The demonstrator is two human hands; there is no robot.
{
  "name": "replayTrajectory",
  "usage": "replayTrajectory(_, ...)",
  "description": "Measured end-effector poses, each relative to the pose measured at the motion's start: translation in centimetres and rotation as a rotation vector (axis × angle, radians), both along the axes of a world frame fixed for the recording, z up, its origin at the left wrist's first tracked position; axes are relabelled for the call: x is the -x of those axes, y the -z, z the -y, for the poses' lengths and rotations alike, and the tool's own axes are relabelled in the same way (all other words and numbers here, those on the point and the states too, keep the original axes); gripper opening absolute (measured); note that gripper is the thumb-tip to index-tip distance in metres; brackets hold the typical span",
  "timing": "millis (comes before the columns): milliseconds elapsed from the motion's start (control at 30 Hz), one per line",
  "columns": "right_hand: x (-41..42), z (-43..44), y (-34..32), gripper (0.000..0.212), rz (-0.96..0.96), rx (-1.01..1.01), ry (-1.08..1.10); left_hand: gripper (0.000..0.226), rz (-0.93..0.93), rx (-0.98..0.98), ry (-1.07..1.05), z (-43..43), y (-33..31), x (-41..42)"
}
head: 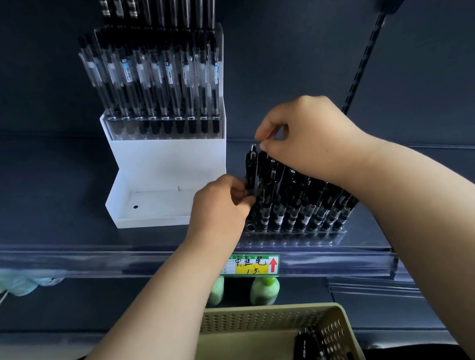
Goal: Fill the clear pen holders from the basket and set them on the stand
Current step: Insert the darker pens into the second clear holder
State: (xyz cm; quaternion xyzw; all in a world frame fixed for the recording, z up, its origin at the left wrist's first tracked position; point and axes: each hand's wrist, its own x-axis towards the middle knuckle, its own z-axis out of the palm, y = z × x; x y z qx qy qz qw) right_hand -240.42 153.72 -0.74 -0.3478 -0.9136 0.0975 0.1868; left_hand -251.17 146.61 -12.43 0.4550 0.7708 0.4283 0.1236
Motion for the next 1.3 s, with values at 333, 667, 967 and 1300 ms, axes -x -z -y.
replayTrajectory(333,-4.5,6.0,3.2,0.017,-0.134,-0.060,-0.068,0.023,-0.576,-0.005,0.025,5.5,0.3,-1.7)
replayTrajectory(667,-10.8,9.9,14.8,0.018,0.076,0.294,0.104,0.027,-0.681,0.472,0.216,10.4,6.9,-7.7)
replayTrajectory(967,-13.4,9.6,22.7,0.027,0.484,0.630,0.398,0.024,-0.098,0.827,0.256,10.5,16.4,-11.8)
replayTrajectory(1300,-12.3,9.1,28.2,0.034,0.415,0.875,0.534,0.024,0.404,0.783,0.134,7.4,22.2,-13.6)
